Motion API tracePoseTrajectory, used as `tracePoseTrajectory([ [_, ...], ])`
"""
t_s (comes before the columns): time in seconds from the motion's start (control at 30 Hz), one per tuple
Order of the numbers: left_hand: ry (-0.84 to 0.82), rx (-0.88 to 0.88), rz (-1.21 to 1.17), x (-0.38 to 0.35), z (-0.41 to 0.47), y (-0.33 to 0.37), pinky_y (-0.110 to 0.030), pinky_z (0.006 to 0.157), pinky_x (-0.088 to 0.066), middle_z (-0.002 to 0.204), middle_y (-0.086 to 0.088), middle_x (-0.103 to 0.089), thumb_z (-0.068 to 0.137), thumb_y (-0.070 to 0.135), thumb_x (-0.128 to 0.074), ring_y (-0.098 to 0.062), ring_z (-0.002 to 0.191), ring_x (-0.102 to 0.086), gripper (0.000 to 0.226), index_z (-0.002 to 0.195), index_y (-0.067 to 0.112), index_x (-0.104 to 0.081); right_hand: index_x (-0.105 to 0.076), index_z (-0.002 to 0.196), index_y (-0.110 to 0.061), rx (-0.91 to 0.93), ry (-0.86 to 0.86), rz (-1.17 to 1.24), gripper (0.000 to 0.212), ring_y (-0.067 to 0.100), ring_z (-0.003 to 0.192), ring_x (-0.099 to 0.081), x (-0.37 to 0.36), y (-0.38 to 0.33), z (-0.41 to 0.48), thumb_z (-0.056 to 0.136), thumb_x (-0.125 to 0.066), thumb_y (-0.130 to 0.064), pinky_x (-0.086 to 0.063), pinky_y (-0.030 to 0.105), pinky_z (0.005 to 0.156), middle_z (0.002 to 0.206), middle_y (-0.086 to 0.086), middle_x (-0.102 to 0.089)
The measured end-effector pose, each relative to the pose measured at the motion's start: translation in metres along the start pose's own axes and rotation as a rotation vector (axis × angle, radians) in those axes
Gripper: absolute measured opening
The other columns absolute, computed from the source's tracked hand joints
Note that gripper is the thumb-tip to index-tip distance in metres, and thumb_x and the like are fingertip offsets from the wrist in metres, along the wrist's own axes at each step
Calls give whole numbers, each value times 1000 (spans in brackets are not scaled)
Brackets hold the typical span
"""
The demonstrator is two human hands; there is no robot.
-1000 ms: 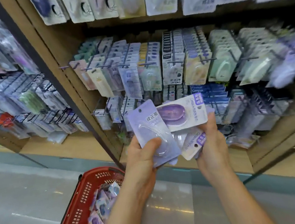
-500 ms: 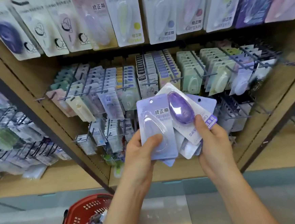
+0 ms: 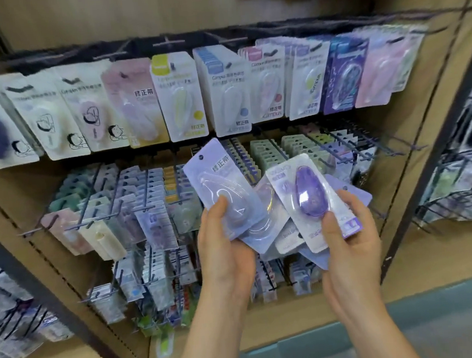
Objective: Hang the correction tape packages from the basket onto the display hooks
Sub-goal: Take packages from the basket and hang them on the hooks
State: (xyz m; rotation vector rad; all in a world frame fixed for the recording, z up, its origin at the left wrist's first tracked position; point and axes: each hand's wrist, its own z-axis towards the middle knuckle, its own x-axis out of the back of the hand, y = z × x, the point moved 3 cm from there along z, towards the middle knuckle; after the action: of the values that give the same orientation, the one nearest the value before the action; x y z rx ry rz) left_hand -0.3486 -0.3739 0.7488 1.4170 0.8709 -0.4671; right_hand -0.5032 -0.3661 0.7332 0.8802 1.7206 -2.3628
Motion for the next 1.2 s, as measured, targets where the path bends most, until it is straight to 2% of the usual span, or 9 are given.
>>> tracePoseTrajectory([
  [0.17,-53,-74,49,-38,7,-9,-50,94,-49,128,-23,-63,66,34,-74,-41,115,-62,72,127,-1,-58,-61,126,-31,14,-153,-28,46,13,113,-66,6,-26,17,82,-65,-19,-57,32,87,130,-5,-65],
  [0.3,-187,-269,156,-83,13,-12,-40,72,-55,93,-7,-74,71,26,-69,-25,84,-70,22,91,18,-73,-71,113,-30,45,-224,-69,44,17,102,-68,8,-61,44,77,-71,-5,-55,30,72,122,-4,-70],
  [0.4,-249,-385,233,-124,16,-12,-54,85,-52,101,-11,-74,67,37,-73,-33,93,-68,34,96,20,-74,-74,106,-31,116,-193,-76,38,24,102,-68,5,-96,72,78,-58,-11,-52,42,77,115,-6,-72],
  [0.5,-289,-431,250,-172,27,-9,-63,91,-50,105,-14,-74,66,37,-76,-43,100,-68,36,98,21,-74,-74,104,-28,194,-249,-24,22,15,99,-70,1,-136,108,84,-74,-38,-55,29,73,109,-10,-74],
  [0.6,-355,-467,289,-226,39,1,-63,86,-52,102,-18,-74,65,29,-78,-38,89,-70,35,97,17,-73,-69,115,-29,198,-369,-19,68,13,96,-72,-4,-169,155,52,-95,-24,-55,19,68,111,-7,-74],
  [0.7,-392,-580,380,-278,51,11,-46,76,-55,99,-13,-75,57,38,-77,-30,85,-70,42,94,19,-74,-60,127,-36,184,-476,15,88,12,102,-71,-6,-202,200,49,-95,-18,-57,23,74,119,-10,-71],
  [0.83,-453,-592,431,-325,68,14,-38,65,-55,102,-17,-74,68,25,-76,-32,85,-70,35,100,10,-74,-63,124,-29,225,-551,93,65,4,94,-72,-5,-237,245,62,-77,-23,-54,15,67,109,-13,-75],
  [1.03,-410,-749,470,-368,80,0,-29,54,-52,83,-7,-74,66,26,-75,-24,71,-68,25,87,13,-72,-66,123,-30,399,-420,155,44,-6,99,-67,2,-249,293,80,-73,-25,-49,7,70,114,-17,-72],
  [1.2,-469,-792,591,-392,85,-16,-39,77,-61,102,-7,-75,70,25,-75,-28,92,-72,39,107,16,-70,-63,125,-36,415,-370,232,51,5,107,-68,2,-246,315,77,-73,-24,-58,27,85,117,-21,-70],
])
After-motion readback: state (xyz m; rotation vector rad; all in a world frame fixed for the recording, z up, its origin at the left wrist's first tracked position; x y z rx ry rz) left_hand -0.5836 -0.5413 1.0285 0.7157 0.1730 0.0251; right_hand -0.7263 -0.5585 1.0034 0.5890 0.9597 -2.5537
